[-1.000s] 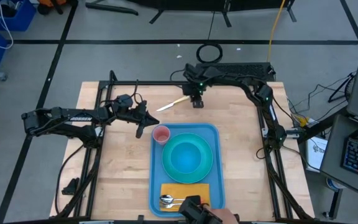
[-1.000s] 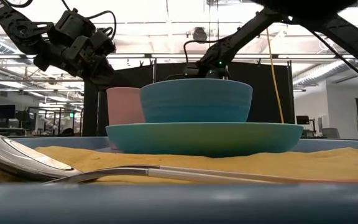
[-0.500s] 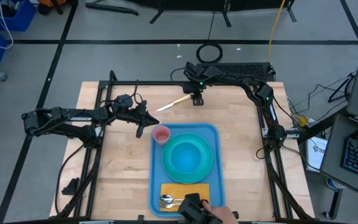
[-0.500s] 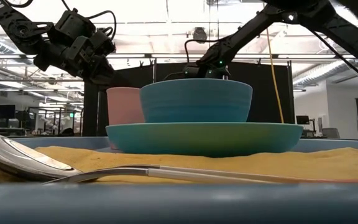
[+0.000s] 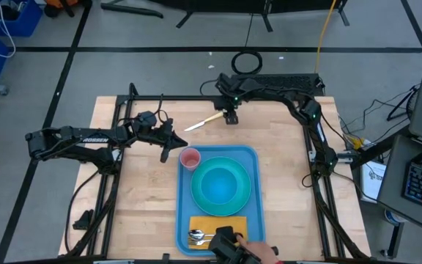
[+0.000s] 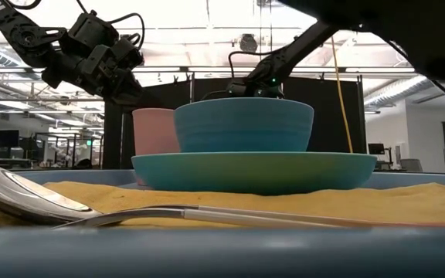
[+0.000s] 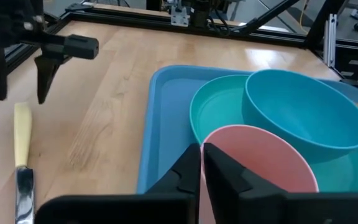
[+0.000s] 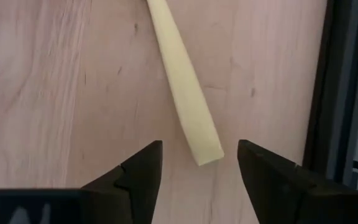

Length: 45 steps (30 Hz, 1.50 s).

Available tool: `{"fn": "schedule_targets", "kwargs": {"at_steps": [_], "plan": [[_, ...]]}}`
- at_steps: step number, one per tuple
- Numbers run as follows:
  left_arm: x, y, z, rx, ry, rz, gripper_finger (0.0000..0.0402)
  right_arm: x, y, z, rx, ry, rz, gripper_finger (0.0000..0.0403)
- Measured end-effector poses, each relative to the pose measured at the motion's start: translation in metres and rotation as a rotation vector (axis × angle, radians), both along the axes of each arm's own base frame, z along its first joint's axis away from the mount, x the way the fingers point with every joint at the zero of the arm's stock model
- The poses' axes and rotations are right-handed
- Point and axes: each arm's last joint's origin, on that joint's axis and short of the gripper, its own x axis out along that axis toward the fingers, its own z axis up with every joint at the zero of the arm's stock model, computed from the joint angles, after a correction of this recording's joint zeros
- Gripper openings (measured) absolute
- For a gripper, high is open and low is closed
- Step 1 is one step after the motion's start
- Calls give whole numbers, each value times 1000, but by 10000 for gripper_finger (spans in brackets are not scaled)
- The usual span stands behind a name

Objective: Set up tray
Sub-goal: Put the yellow table knife on the yellow table napkin to the top of the orange spoon

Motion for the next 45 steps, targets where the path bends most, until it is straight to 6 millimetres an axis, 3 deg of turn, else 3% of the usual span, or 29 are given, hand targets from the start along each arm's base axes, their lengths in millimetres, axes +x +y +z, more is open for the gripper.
{"fn": "schedule_targets", "kwargs": {"at_steps": [20, 29, 36, 40, 45], "plan": [[0, 0, 0, 9, 0, -4, 30, 4, 2, -4, -13, -2, 34, 186], [0, -1, 0, 9, -1, -6, 31, 6, -1, -29, -1, 55, 44, 173], [0, -1, 0, 21, -1, -12, 31, 6, -1, -27, -13, 47, 76, 169], [0, -1, 0, 22, -2, -12, 31, 6, -1, -27, -5, 45, 77, 147], [0, -1, 0, 22, -2, -11, 31, 7, 2, -28, -2, 50, 98, 81]]}}
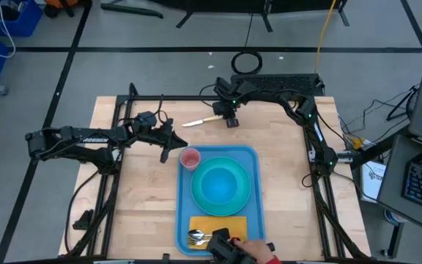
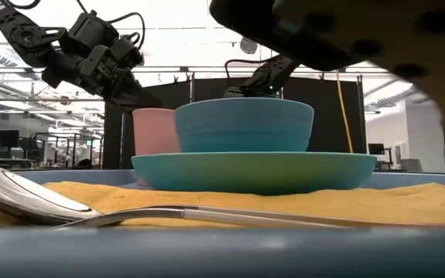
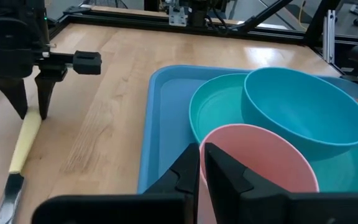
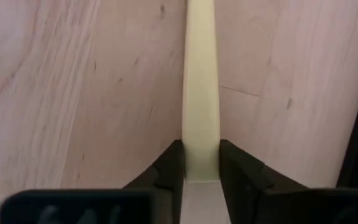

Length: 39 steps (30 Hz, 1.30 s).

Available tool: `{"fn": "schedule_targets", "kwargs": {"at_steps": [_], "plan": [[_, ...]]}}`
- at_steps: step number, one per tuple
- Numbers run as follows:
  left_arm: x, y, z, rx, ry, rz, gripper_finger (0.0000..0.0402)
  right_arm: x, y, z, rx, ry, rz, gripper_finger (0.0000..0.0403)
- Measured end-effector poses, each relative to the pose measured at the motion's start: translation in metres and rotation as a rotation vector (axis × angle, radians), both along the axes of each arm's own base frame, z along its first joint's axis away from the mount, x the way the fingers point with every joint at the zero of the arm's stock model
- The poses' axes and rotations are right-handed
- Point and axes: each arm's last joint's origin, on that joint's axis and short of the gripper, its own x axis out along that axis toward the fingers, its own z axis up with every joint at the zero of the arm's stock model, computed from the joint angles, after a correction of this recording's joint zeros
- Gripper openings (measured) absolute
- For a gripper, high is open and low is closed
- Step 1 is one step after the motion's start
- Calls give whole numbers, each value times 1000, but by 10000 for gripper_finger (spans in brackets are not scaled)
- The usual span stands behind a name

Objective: Set up tray
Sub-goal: Put the yellow table knife on the yellow table napkin to the top of the orange spoon

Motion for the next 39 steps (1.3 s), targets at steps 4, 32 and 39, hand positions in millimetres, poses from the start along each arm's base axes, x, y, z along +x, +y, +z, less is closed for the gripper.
{"fn": "schedule_targets", "kwargs": {"at_steps": [4, 32, 39], "plan": [[0, 0, 0, 0, 0, 0, 31, 2, 3, 0, -12, 6, 21, 62], [0, 0, 0, -23, 8, 8, 31, -22, 52, 111, -23, -40, -111, 62], [0, -1, 1, -49, -1, 13, 31, -33, 72, 123, -44, 6, -169, 62]]}}
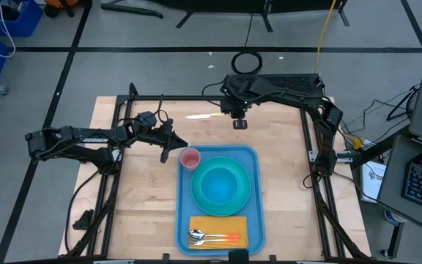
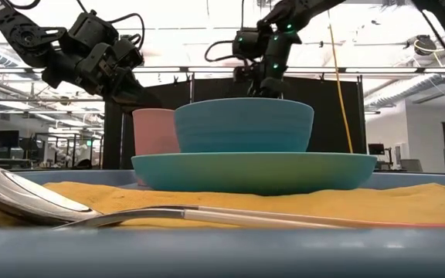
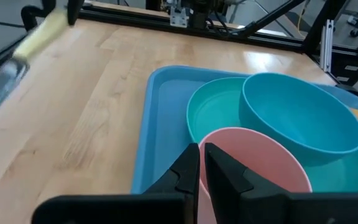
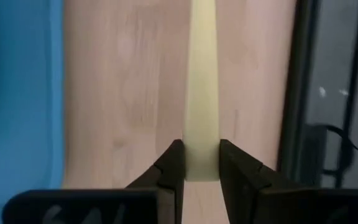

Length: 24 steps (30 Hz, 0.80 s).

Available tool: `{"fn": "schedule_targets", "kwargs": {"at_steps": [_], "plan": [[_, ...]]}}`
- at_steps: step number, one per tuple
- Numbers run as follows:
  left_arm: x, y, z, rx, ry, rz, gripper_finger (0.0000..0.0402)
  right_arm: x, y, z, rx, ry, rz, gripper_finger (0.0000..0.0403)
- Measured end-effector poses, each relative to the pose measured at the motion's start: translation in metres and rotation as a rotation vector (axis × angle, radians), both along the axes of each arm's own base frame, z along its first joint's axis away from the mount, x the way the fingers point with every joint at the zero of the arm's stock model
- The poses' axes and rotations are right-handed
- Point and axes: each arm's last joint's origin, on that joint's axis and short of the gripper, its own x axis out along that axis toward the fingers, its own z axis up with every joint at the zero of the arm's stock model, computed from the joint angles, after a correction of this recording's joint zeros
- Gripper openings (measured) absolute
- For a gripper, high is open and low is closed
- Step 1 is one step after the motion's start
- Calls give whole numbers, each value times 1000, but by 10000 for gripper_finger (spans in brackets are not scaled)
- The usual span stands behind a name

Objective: Set up tray
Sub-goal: Put the yellow table knife on the yellow table napkin to the top of the orange spoon

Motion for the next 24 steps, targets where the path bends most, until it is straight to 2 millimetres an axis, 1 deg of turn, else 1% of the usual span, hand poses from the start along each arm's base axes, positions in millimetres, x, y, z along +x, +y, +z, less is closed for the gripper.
{"fn": "schedule_targets", "kwargs": {"at_steps": [4, 7, 9, 16, 21, 24], "plan": [[-1, 0, 1, -6, -3, 3, 31, -13, 13, 4, -60, 15, -40, 62], [-1, 0, 1, -6, -2, 8, 31, -26, 25, 4, -62, -10, -54, 62], [-1, 0, 1, -2, 0, 18, 31, -35, 34, 9, -68, -54, -71, 62], [0, 1, 1, 3, 1, 31, 31, -63, 76, 18, -55, -156, -95, 62], [0, 1, 1, 11, 2, 48, 31, -71, 106, 17, -51, -159, -90, 62], [0, 2, 1, 26, 6, 87, 31, -70, 125, 15, -34, -154, -75, 62]]}}
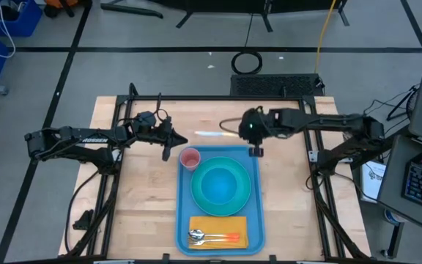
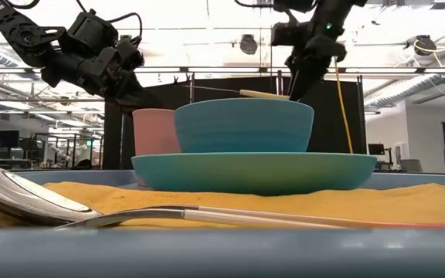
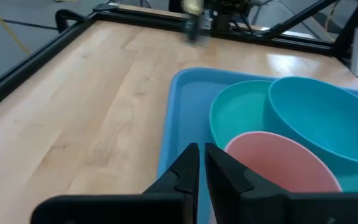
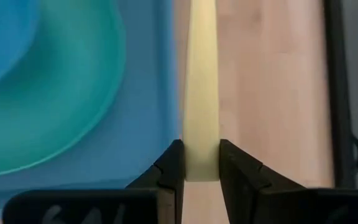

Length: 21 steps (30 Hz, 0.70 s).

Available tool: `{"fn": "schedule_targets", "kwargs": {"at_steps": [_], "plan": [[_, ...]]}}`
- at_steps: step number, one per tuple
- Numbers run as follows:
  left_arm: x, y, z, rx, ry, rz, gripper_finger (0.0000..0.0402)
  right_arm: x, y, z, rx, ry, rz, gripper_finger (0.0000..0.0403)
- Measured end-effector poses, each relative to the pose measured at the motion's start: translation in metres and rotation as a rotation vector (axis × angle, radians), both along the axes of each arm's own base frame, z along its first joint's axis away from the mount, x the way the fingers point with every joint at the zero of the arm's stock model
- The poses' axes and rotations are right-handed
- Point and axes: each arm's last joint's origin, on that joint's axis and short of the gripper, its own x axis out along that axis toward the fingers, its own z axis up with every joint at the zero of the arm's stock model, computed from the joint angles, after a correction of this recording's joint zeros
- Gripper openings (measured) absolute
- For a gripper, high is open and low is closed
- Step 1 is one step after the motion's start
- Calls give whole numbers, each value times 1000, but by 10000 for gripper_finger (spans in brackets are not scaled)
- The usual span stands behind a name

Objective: Set up tray
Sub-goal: Put the yellow table knife on the yellow table napkin to the top of the orange spoon

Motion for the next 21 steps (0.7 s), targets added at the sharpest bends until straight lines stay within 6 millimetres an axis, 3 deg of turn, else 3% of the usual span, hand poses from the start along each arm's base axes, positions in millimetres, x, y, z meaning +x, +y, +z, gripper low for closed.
{"fn": "schedule_targets", "kwargs": {"at_steps": [21], "plan": [[0, 1, 0, 4, 7, 26, 31, 0, 117, -3, 171, -32, 36, 62]]}}
